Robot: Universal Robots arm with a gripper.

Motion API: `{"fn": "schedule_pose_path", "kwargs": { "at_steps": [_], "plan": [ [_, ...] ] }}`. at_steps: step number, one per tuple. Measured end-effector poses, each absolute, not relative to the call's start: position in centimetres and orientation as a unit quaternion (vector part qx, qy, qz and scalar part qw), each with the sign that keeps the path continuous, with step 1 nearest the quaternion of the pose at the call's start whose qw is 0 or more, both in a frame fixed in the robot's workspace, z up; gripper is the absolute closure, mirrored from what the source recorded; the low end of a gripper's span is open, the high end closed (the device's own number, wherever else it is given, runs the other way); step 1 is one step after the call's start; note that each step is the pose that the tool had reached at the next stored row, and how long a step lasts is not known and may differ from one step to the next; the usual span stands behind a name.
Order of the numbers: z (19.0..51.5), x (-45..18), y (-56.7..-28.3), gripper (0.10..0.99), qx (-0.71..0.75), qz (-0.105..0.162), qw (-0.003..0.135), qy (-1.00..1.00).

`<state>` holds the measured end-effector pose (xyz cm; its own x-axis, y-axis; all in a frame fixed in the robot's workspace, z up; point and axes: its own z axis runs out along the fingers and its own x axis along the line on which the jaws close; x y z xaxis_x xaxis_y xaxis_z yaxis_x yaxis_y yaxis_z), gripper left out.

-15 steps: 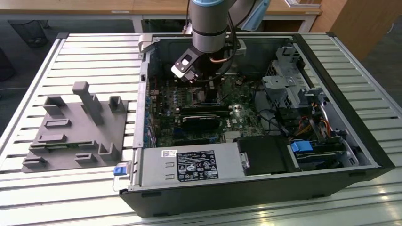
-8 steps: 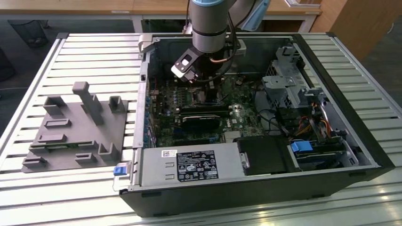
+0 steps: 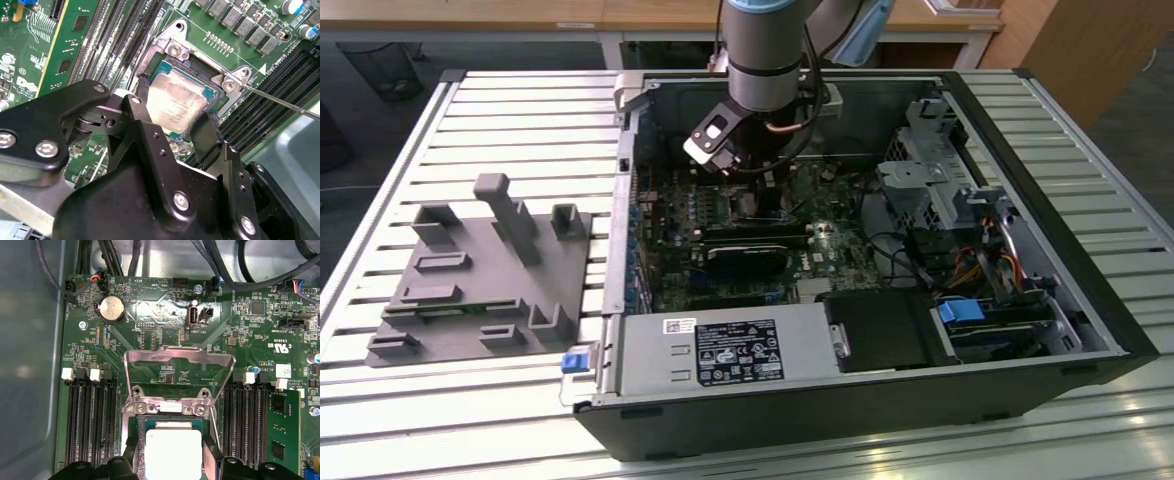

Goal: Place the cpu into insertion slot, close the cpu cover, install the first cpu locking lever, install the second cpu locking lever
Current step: 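Place the cpu into insertion slot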

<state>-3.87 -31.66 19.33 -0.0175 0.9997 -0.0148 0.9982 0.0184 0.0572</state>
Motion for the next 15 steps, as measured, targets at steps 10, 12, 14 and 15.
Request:
{"fn": "schedule_pose_path", "kwargs": {
  "at_steps": [10,12,14,15],
  "plan": [
    [19.28,-3.97,-31.38,0.475,0.701,0.016,0.025,0.712],
    [19.28,-3.98,-31.38,0.475,0.702,0.016,0.025,0.712],
    [19.28,-3.98,-31.38,0.475,0.702,0.016,0.025,0.712],
    [19.28,-3.98,-31.38,0.475,0.702,0.016,0.025,0.712]
  ]
}}
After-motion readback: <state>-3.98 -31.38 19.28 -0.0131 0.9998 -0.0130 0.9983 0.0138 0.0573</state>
